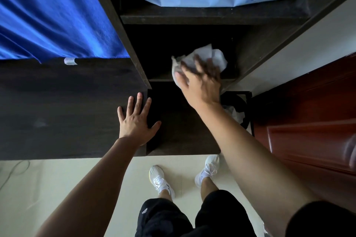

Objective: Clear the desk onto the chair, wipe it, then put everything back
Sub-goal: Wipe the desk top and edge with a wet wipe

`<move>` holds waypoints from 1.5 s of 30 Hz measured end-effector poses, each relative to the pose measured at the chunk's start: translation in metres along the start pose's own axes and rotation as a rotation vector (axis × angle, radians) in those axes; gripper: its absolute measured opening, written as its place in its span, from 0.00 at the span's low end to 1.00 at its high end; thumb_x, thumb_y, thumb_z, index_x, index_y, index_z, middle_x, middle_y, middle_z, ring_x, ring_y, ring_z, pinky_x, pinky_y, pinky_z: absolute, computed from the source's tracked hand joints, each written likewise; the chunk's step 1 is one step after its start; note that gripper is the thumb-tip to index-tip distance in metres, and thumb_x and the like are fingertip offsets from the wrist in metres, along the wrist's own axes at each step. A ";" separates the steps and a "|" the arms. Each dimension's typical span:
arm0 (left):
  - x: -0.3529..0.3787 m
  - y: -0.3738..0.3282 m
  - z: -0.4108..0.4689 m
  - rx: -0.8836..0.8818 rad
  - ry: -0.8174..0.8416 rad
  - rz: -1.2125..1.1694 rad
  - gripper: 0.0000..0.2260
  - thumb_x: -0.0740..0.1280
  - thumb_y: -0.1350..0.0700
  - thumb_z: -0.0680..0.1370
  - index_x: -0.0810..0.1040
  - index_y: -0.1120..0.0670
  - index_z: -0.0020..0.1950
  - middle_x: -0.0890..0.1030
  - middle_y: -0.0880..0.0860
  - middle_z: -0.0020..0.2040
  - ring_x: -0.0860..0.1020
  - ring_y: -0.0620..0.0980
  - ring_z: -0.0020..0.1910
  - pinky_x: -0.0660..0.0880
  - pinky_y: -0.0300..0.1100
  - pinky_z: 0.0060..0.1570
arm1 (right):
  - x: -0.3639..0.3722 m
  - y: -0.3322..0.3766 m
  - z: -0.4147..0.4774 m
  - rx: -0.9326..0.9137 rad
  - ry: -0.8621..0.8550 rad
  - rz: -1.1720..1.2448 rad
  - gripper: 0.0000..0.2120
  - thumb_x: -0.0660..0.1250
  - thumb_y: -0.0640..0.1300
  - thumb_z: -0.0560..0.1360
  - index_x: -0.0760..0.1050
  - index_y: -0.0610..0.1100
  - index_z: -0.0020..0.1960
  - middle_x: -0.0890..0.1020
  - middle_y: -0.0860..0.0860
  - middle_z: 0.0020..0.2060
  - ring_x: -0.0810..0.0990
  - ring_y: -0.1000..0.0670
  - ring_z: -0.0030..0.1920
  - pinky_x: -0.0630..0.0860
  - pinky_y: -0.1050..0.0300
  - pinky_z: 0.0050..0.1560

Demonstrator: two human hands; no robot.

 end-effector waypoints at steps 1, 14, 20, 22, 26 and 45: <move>0.000 0.001 0.000 0.005 -0.003 -0.003 0.40 0.58 0.31 0.75 0.47 0.44 0.81 0.42 0.50 0.82 0.41 0.55 0.80 0.44 0.64 0.74 | -0.004 -0.017 0.000 0.035 -0.020 -0.032 0.20 0.58 0.61 0.80 0.80 0.56 0.65 0.75 0.47 0.71 0.70 0.34 0.71 0.66 0.38 0.69; -0.004 0.008 0.004 0.050 0.073 0.032 0.40 0.57 0.29 0.74 0.46 0.43 0.81 0.40 0.49 0.82 0.40 0.54 0.80 0.47 0.63 0.75 | 0.011 0.025 0.011 0.014 0.128 0.042 0.23 0.59 0.63 0.80 0.73 0.57 0.71 0.68 0.48 0.76 0.59 0.36 0.78 0.56 0.36 0.75; -0.004 0.010 0.004 0.076 0.102 0.028 0.40 0.56 0.29 0.75 0.44 0.42 0.81 0.39 0.49 0.81 0.38 0.54 0.80 0.46 0.63 0.75 | -0.011 -0.027 -0.011 0.170 -0.126 -0.024 0.21 0.59 0.63 0.79 0.80 0.55 0.65 0.74 0.46 0.72 0.67 0.38 0.74 0.63 0.39 0.71; -0.003 0.010 0.002 0.089 0.116 0.057 0.40 0.57 0.30 0.75 0.43 0.43 0.81 0.38 0.49 0.81 0.38 0.54 0.80 0.45 0.63 0.75 | -0.005 -0.020 -0.009 0.253 -0.089 -0.023 0.22 0.58 0.62 0.80 0.78 0.55 0.67 0.72 0.46 0.74 0.65 0.38 0.75 0.60 0.39 0.73; -0.001 0.009 -0.008 0.120 0.138 0.107 0.42 0.59 0.32 0.75 0.41 0.43 0.81 0.36 0.50 0.81 0.37 0.55 0.79 0.46 0.64 0.75 | 0.002 0.017 -0.018 0.160 -0.087 0.067 0.18 0.59 0.55 0.81 0.80 0.47 0.62 0.78 0.43 0.64 0.72 0.37 0.69 0.66 0.41 0.69; 0.097 -0.180 -0.009 0.446 0.201 0.144 0.38 0.59 0.32 0.76 0.52 0.46 0.81 0.41 0.53 0.82 0.43 0.58 0.80 0.51 0.65 0.74 | 0.001 -0.231 -0.173 0.514 -0.105 0.241 0.09 0.68 0.48 0.75 0.80 0.42 0.45 0.82 0.45 0.43 0.77 0.46 0.46 0.58 0.67 0.43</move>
Point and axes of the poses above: each hand's wrist, its own z-axis towards the middle knuckle, its own x-axis out of the palm, y = z × x, the point moved 5 cm from there along z, towards the middle knuckle
